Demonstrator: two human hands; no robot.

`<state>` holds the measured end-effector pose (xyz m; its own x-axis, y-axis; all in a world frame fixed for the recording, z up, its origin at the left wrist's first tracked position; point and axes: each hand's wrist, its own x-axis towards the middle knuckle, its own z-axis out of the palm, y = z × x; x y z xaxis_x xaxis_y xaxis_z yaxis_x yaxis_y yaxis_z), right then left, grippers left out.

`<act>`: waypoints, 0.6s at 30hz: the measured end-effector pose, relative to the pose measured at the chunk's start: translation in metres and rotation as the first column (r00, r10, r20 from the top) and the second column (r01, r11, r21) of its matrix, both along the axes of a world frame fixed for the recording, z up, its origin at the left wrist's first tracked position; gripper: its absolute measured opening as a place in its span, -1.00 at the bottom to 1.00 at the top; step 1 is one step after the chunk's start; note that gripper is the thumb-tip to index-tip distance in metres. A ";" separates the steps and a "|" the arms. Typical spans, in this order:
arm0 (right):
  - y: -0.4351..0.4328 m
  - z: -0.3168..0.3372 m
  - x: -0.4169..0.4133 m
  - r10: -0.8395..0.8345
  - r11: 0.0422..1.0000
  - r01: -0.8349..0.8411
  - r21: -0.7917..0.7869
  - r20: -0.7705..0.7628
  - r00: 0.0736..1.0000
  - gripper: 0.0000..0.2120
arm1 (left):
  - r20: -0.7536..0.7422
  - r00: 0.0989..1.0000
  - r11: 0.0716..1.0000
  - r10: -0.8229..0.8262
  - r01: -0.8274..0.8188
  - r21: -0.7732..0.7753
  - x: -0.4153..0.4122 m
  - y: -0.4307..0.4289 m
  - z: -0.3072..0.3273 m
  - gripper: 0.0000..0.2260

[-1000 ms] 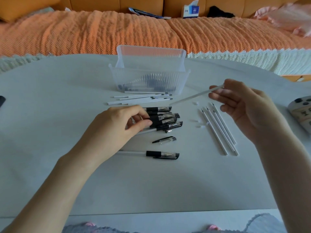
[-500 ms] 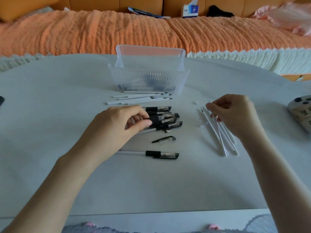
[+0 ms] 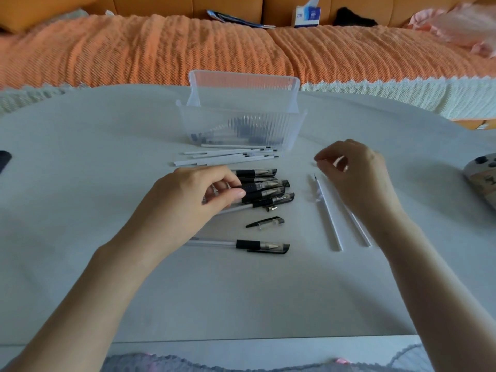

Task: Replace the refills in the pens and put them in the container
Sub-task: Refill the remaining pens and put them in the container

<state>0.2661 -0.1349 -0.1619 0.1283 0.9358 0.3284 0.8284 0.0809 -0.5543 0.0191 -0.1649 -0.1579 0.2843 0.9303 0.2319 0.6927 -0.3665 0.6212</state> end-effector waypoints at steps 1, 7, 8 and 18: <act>0.003 -0.001 -0.004 0.041 0.999 -0.041 0.019 0.017 0.999 -0.88 | -0.002 1.000 1.000 0.000 0.000 0.002 0.000 0.000 0.000 -0.91; 0.026 -0.011 -0.030 0.180 0.982 -0.186 0.024 0.156 0.971 -0.82 | 0.006 1.000 1.000 -0.002 0.002 -0.001 0.002 0.000 0.003 -0.89; 0.030 -0.013 -0.033 0.177 0.983 -0.182 0.010 0.180 0.968 -0.82 | 0.010 1.000 1.000 -0.001 0.001 -0.004 0.001 0.000 0.004 -0.88; 0.047 -0.015 -0.042 0.196 0.980 -0.180 -0.088 0.232 0.953 -0.90 | 0.003 1.000 1.000 0.009 -0.009 0.005 -0.003 0.002 0.004 -0.91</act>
